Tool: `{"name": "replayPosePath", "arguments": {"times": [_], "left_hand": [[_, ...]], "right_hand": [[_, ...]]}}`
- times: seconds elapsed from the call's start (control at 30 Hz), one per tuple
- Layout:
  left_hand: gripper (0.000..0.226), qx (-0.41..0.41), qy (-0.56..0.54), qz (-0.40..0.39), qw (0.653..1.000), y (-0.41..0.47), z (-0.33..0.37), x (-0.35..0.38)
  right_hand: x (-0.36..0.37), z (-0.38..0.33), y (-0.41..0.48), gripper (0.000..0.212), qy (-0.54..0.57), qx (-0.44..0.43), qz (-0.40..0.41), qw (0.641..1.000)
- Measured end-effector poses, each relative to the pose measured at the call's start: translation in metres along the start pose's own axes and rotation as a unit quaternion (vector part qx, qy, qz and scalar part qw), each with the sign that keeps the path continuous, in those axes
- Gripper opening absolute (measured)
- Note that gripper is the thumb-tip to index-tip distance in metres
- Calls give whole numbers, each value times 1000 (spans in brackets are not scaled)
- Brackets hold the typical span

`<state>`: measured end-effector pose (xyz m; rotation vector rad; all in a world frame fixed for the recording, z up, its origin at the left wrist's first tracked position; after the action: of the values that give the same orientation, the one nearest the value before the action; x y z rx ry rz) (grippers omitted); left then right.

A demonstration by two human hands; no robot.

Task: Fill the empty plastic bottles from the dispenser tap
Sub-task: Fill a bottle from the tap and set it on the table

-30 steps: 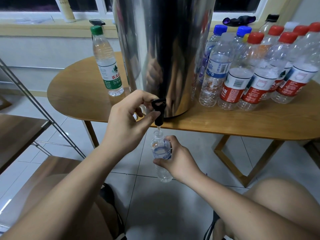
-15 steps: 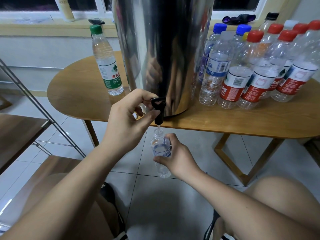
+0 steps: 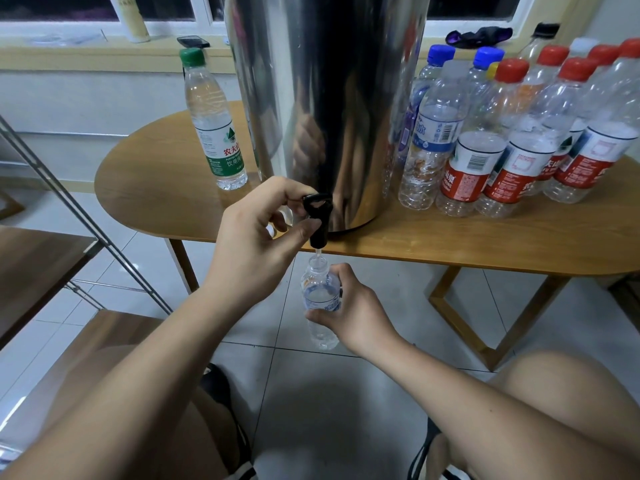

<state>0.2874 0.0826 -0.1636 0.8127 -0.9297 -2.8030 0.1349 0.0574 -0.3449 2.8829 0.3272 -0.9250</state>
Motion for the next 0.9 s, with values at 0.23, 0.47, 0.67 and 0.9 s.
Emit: {"name": "replayPosePath", "arguments": {"times": [0.23, 0.47, 0.67, 0.9], "left_hand": [[24, -4, -2, -1, 1000, 0, -2, 0], [24, -2, -1, -1, 1000, 0, -1, 0], [24, -3, -1, -1, 1000, 0, -2, 0], [24, -4, 0, -2, 1000, 0, -2, 0]], "right_hand": [[0, 0, 0, 70, 0, 0, 3, 1000], [0, 1, 1, 74, -7, 2, 1, 1000], [-2, -2, 1, 73, -8, -3, 1, 1000], [-2, -1, 1, 71, -4, -3, 0, 1000]]}}
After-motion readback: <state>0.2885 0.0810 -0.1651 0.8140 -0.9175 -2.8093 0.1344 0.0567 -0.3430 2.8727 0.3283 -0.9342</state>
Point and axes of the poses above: each hand's wrist, its own y-axis towards the middle knuckle, its own x-axis out of the palm, z = x × y, the point moved 8 cm from there along y, towards the middle knuckle, and after that the axes turned 2 degrees about -x, right-handed, at the moved point
